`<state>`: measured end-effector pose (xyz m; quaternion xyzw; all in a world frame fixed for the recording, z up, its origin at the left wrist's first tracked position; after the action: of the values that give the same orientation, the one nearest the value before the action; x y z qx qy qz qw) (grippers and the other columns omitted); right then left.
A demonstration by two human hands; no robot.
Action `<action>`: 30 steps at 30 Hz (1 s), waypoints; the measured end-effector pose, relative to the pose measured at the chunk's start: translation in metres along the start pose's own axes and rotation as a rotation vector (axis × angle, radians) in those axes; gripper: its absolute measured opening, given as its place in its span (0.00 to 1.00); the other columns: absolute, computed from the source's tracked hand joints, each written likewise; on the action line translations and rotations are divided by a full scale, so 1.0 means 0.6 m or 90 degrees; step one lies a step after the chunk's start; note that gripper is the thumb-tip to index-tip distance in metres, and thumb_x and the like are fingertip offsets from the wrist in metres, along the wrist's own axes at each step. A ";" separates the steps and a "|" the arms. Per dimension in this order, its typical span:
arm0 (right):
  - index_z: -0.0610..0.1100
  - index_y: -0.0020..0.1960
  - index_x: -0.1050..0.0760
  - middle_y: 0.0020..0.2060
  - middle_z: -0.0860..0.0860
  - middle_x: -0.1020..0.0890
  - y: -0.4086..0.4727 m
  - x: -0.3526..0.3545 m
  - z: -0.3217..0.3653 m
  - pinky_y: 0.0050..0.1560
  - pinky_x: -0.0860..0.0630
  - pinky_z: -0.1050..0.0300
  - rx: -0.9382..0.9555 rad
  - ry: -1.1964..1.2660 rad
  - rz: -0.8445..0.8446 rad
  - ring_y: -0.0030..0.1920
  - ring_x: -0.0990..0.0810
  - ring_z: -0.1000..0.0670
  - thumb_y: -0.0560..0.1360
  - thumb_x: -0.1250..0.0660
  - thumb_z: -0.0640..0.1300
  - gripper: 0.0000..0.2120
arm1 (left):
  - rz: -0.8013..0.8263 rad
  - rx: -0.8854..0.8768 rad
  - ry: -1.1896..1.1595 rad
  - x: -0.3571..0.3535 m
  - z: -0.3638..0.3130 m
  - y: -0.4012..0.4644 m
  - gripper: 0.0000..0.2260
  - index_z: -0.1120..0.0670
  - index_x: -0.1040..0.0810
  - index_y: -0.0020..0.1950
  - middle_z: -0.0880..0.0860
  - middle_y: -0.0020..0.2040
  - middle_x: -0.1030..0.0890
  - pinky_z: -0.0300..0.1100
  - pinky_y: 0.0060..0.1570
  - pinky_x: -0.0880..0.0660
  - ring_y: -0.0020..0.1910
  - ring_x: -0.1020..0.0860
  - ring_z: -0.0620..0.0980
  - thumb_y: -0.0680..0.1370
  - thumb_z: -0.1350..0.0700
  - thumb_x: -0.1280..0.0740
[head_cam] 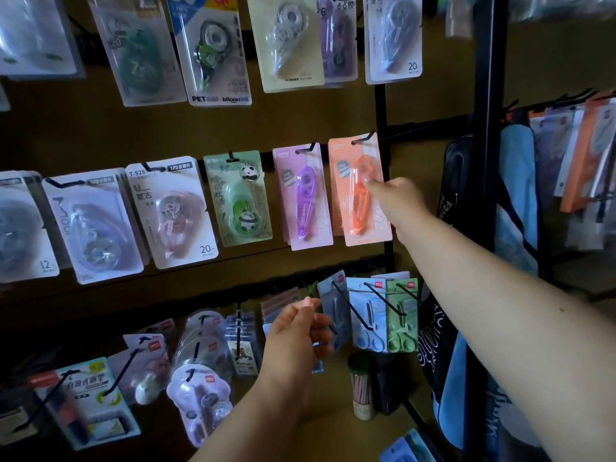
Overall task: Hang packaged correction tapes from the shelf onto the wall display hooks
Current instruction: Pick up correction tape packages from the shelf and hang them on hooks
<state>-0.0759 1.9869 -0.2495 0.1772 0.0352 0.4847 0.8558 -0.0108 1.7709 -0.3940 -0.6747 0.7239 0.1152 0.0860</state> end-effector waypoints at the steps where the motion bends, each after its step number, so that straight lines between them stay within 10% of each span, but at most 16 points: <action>1: 0.46 0.44 0.27 0.39 0.49 0.21 -0.007 0.007 -0.004 0.35 0.25 0.65 0.029 -0.034 -0.037 0.38 0.20 0.50 0.74 0.34 0.60 0.16 | 0.003 0.000 0.005 0.001 0.005 -0.001 0.10 0.58 0.22 0.53 0.52 0.33 0.23 0.39 0.30 0.28 0.31 0.26 0.47 0.83 0.55 0.40; 5: 0.47 0.52 0.28 0.43 0.51 0.22 -0.084 0.041 -0.038 0.32 0.35 0.67 0.144 -0.060 -0.212 0.40 0.24 0.53 0.73 0.32 0.55 0.14 | 0.006 0.013 0.051 0.009 0.042 -0.010 0.10 0.59 0.23 0.52 0.53 0.35 0.23 0.41 0.31 0.29 0.33 0.27 0.50 0.83 0.55 0.41; 15: 0.48 0.38 0.28 0.26 0.57 0.28 -0.300 -0.026 -0.335 0.33 0.33 0.62 0.133 -0.135 -0.072 0.29 0.28 0.59 0.75 0.31 0.45 0.09 | -0.026 0.174 0.109 0.050 0.229 -0.031 0.10 0.59 0.25 0.45 0.52 0.29 0.25 0.35 0.22 0.33 0.25 0.30 0.47 0.83 0.57 0.40; 30: 0.39 0.60 0.24 0.53 0.41 0.18 -0.322 -0.006 -0.735 0.49 0.28 0.56 -0.461 -0.398 0.107 0.55 0.20 0.42 0.78 0.37 0.49 0.17 | -0.047 0.388 0.178 0.093 0.446 -0.005 0.07 0.59 0.24 0.48 0.55 0.34 0.25 0.37 0.27 0.32 0.28 0.30 0.49 0.82 0.59 0.41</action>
<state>-0.0221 2.0123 -0.7270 0.0076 -0.4087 0.4566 0.7902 -0.0202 1.7929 -0.6662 -0.6533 0.7048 -0.2032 0.1876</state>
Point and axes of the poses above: each hand's wrist, its own y-axis towards the middle knuckle, its own x-axis out of the back of the hand, z = x × y, the point moved 7 cm from there along y, towards the middle knuckle
